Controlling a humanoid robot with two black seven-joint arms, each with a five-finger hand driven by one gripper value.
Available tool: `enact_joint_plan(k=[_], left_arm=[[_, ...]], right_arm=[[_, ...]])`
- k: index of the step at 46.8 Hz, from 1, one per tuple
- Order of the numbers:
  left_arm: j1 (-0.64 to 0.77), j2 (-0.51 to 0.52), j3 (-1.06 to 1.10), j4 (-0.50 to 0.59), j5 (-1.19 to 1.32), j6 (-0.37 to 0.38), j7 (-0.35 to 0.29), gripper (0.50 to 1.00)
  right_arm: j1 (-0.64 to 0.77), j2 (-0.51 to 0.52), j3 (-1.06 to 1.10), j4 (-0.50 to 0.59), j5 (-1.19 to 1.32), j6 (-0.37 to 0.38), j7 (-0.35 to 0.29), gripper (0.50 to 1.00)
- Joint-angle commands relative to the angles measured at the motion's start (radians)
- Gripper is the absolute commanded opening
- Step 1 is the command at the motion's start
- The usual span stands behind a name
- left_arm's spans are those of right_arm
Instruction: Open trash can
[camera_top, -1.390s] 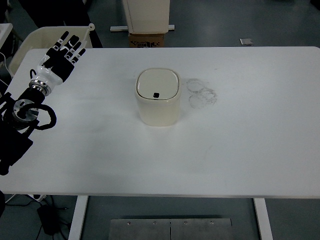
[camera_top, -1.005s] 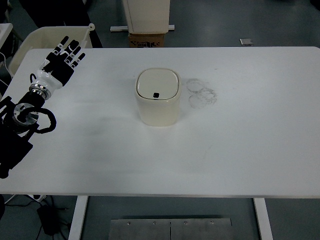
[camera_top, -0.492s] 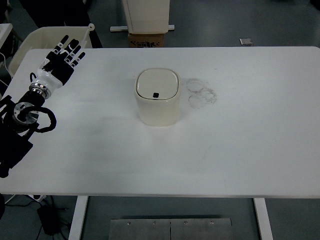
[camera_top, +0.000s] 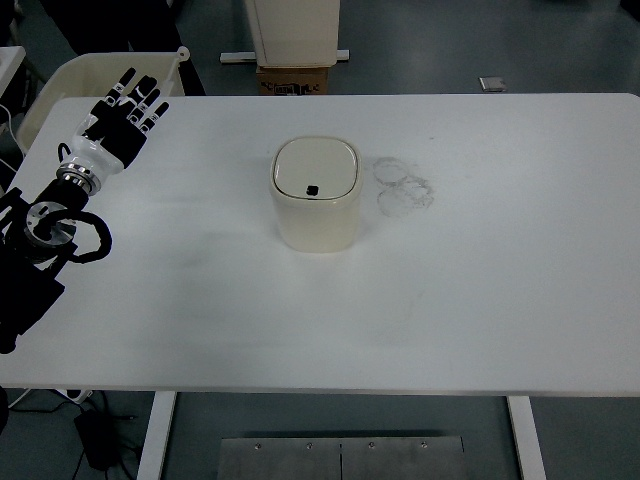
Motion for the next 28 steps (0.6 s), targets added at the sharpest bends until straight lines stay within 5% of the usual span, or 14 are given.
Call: enact_joint_plan(k=[1, 28], left_arm=[[-0.005, -0.003, 0.000, -0.001, 0.000, 0.000, 0.000, 1.000], [-0.016, 0.050, 0.005, -0.069, 0.000, 0.016, 0.000, 1.000]], right_arm=[[0.000, 0.000, 0.000, 0.000, 0.000, 0.000, 0.000, 0.993], [0.000, 0.000, 0.000, 0.000, 0.000, 0.000, 0.001, 0.993]])
